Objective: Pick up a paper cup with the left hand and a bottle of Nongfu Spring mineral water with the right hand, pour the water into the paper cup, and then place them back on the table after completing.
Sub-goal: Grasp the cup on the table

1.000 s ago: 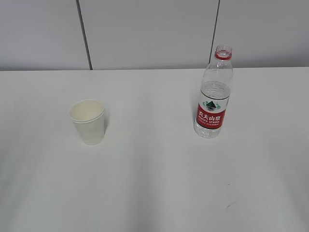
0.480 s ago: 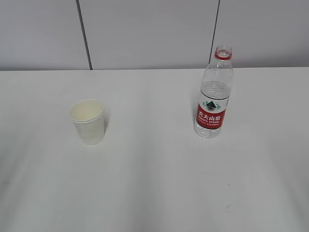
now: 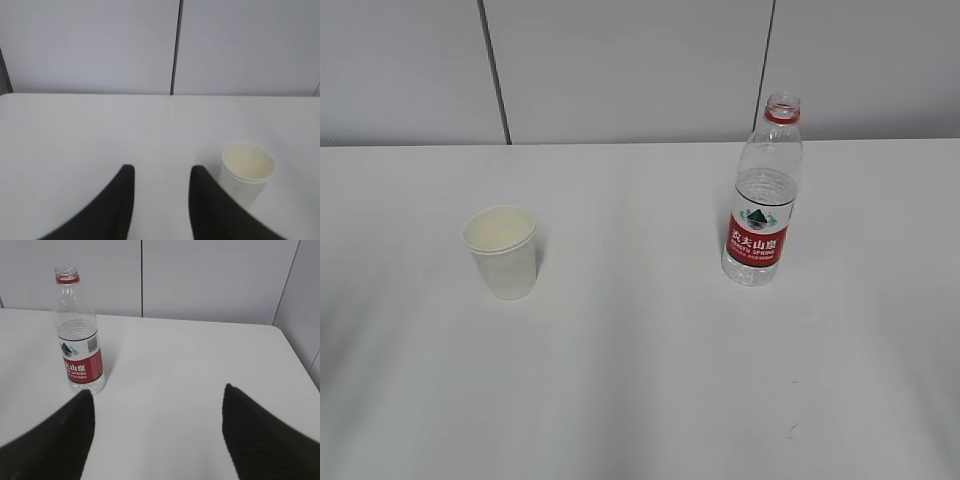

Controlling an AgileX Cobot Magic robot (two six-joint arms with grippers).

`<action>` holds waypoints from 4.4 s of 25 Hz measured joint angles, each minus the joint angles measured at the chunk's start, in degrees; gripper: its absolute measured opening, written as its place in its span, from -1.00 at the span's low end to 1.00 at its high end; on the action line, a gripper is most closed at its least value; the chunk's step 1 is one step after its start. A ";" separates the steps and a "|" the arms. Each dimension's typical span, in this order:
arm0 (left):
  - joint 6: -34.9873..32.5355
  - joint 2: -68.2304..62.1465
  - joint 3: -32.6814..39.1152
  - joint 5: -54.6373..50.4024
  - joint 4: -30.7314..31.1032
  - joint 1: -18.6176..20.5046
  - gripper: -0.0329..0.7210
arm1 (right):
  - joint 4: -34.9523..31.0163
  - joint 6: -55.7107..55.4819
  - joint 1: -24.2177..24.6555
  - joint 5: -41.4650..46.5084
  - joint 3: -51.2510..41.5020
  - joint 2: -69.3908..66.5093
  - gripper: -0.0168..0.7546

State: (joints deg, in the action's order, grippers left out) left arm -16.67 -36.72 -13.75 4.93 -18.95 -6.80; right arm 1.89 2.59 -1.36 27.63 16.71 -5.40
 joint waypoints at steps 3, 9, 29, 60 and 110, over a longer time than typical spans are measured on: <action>0.00 -5.93 0.00 2.62 0.00 -1.34 -0.28 | 0.00 0.00 0.00 0.00 0.00 0.00 0.57; -0.04 -16.17 0.00 11.07 0.00 -7.19 -0.28 | 0.00 0.00 0.00 0.00 0.00 0.00 0.56; 12.77 -45.95 3.28 47.19 15.21 -12.18 -0.28 | -0.11 -0.11 0.00 0.00 0.00 0.00 0.56; 15.02 -66.06 0.56 60.39 27.55 -12.18 0.59 | -0.11 -0.11 0.00 -0.03 -0.09 -0.12 0.57; 18.21 -88.27 -23.72 60.66 24.08 -12.18 0.10 | -8.13 -0.21 0.00 -5.65 -0.21 -0.25 0.56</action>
State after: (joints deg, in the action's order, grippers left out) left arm 1.55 -124.99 -37.46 65.59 5.13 -18.99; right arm -6.24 2.37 -1.36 21.98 16.50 -5.66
